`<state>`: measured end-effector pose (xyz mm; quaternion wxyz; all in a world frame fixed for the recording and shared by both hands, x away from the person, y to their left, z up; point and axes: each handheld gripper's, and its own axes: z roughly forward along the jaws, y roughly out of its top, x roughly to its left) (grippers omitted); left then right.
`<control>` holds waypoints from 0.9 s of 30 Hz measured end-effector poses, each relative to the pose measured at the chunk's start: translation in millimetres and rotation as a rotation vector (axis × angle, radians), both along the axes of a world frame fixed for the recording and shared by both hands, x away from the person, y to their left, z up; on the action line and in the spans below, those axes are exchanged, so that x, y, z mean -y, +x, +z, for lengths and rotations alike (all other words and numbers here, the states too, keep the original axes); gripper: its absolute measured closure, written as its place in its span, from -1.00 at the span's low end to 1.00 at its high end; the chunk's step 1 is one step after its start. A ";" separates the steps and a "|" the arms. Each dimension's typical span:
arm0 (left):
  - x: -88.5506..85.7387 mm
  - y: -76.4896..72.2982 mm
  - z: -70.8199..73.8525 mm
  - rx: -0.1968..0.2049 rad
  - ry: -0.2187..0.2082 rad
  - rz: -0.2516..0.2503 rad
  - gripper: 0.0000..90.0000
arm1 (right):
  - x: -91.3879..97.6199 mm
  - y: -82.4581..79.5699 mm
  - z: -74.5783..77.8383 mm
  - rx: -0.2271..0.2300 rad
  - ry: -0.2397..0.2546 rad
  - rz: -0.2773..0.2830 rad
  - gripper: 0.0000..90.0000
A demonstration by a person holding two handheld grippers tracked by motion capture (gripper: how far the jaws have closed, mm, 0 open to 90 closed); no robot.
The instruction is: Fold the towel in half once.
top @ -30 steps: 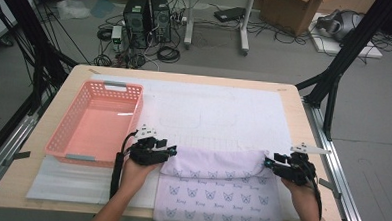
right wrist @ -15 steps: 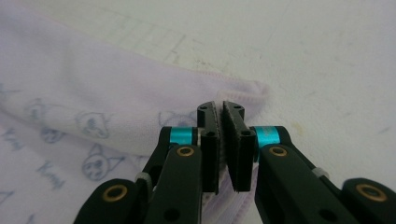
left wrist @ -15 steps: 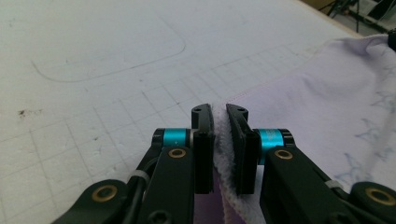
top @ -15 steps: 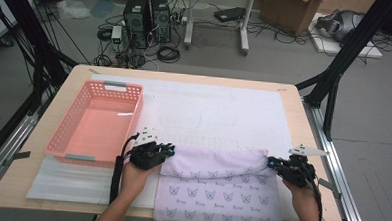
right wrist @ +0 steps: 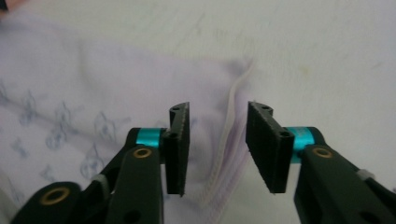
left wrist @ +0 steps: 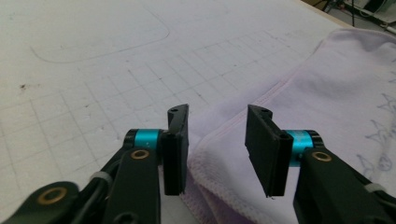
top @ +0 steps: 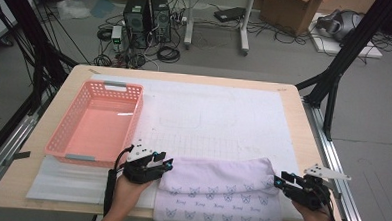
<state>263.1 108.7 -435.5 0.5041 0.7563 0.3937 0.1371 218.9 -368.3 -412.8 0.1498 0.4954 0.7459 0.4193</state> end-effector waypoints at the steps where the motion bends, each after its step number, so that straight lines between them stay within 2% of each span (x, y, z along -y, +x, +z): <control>1: -0.4 0.1 -0.6 -0.005 -0.007 0.002 0.30 | -0.8 1.2 3.3 0.015 0.015 -0.011 0.23; 2: -0.9 -0.1 -1.1 -0.008 -0.005 0.004 0.30 | -2.8 3.5 5.7 0.025 0.012 -0.013 0.23; 3: -0.9 -0.1 -1.7 -0.009 -0.005 0.003 0.30 | -6.2 8.1 6.6 0.033 -0.014 -0.013 0.21; 8: 1.9 -0.5 -6.8 -0.035 0.012 -0.010 0.43 | -20.0 34.0 -7.1 -0.014 -0.078 -0.037 0.26; 12: 4.6 -0.5 -12.6 -0.057 0.067 -0.008 0.67 | -25.9 39.9 -19.4 -0.045 -0.112 -0.013 0.82; 13: 4.5 -0.3 -13.6 -0.061 0.076 -0.010 0.76 | -25.3 38.1 -20.0 -0.044 -0.116 -0.001 0.92; 16: 4.8 -1.6 -13.2 -0.063 0.074 -0.017 0.88 | -21.2 30.1 -15.1 -0.022 -0.097 0.006 0.94; 18: 3.4 -3.5 -8.3 -0.053 0.050 -0.019 0.90 | -18.3 21.7 -9.8 -0.003 -0.076 0.012 0.94; 20: -0.4 -7.4 -2.8 -0.048 0.008 -0.018 0.90 | -15.0 12.0 -3.3 0.013 -0.052 0.015 0.94; 24: -8.4 -18.7 4.8 -0.066 -0.046 -0.041 0.89 | -7.7 -12.5 9.3 0.038 -0.028 0.015 0.94; 27: -10.2 -26.8 7.1 -0.080 -0.053 -0.063 0.88 | -3.8 -31.9 12.8 0.036 -0.005 0.016 0.94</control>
